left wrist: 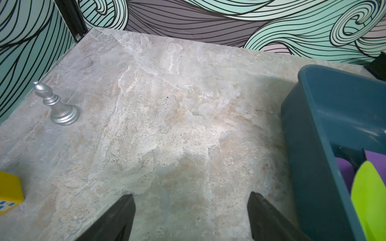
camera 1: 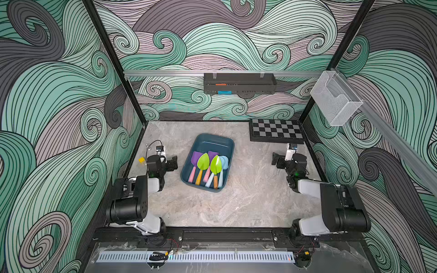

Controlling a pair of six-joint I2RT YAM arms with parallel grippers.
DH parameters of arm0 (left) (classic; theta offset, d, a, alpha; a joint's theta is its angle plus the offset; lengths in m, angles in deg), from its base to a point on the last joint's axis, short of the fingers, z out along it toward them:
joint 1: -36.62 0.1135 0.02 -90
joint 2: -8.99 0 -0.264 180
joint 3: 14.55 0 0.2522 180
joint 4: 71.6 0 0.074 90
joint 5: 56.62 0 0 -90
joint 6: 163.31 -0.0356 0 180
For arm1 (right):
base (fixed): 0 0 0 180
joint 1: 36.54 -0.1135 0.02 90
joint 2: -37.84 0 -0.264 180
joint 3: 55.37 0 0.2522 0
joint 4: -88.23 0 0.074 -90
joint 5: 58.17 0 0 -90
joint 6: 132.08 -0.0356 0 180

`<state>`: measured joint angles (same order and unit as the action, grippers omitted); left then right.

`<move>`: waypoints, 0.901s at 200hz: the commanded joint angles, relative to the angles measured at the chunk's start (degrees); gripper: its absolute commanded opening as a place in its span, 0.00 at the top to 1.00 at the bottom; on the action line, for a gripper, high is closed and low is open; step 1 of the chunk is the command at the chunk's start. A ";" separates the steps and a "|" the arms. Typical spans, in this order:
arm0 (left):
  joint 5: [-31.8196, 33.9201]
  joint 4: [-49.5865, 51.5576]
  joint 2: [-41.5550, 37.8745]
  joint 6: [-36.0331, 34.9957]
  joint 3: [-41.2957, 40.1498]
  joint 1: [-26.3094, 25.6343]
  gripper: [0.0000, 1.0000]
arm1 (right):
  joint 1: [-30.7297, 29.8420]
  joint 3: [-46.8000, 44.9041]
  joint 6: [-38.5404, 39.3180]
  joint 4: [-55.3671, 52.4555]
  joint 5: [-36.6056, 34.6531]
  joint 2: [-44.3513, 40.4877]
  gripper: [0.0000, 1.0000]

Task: Put the shovel into the storage box
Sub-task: Reset both arms

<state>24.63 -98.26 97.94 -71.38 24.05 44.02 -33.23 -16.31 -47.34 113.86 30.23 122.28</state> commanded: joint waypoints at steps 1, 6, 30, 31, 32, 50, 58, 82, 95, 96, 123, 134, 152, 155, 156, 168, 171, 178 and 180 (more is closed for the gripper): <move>1.08 1.15 -1.09 -0.64 1.77 -0.50 0.10 | 0.25 -1.22 2.08 5.48 4.61 -0.09 0.01; 1.24 1.48 -1.18 -0.62 1.87 -0.53 0.02 | 0.21 -1.61 2.21 6.60 5.01 0.10 0.01; 1.28 1.16 -1.14 -0.62 1.79 -0.55 0.01 | -0.40 -3.29 3.47 9.95 5.96 0.34 0.01; 1.28 1.10 -1.10 -0.62 1.79 -0.55 0.01 | -0.45 -3.35 3.57 10.06 5.98 0.36 0.01; 1.28 1.16 -1.08 -0.62 1.79 -0.55 0.01 | -0.47 -3.38 3.67 10.16 5.99 0.36 0.01; 1.28 1.20 -1.16 -0.62 1.79 -0.55 0.01 | -1.79 -4.55 5.06 14.61 5.47 3.55 0.01; 1.28 1.18 -1.25 -0.62 1.78 -0.54 0.01 | -1.95 -6.02 5.01 21.35 5.24 6.44 0.01; 1.37 1.14 -1.23 -0.62 1.72 -0.55 0.01 | -2.03 -7.68 4.64 22.15 3.83 5.15 0.01; 1.37 1.14 -1.30 -0.62 1.79 -0.56 0.01 | -2.00 -8.16 4.82 23.56 4.27 5.29 0.01; 1.37 1.14 -1.31 -0.62 1.79 -0.60 0.01 | -1.99 -8.16 4.86 23.24 4.30 5.12 0.01; 1.46 1.24 -1.32 -0.62 1.79 -0.63 0.01 | -2.05 -10.80 4.81 29.11 4.13 5.81 0.01; 1.55 1.26 -1.27 -0.62 1.79 -0.64 0.01 | -2.02 -12.02 4.75 30.95 3.78 5.64 0.01; 1.55 1.31 -1.32 -0.62 1.79 -0.69 0.01 | -2.01 -13.61 4.79 35.47 3.75 6.83 0.01; 1.55 1.31 -1.30 -0.62 1.79 -0.71 0.01 | -1.98 -13.82 4.77 35.76 3.83 6.74 0.01; 1.55 1.31 -1.35 -0.62 1.79 -0.72 0.01 | -1.99 -13.89 4.79 35.84 3.86 6.72 0.01; 1.56 1.32 -1.29 -0.62 1.79 -0.78 0.01 | -2.01 -14.79 4.82 37.96 3.93 7.16 0.01; 1.61 1.25 -1.27 -0.62 1.75 -0.74 0.01 | -2.02 -15.09 4.82 38.91 4.08 7.55 0.01; 1.63 1.30 -1.25 -0.62 1.79 -0.74 0.01 | -2.00 -15.97 4.90 41.78 4.18 8.31 0.01; 1.63 1.31 -1.26 -0.62 1.79 -0.77 0.01 | -2.02 -16.18 4.90 41.96 4.12 8.40 0.01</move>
<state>25.48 -97.65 97.70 -71.57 24.29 43.85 -35.09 -30.60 -42.94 146.32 34.36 128.99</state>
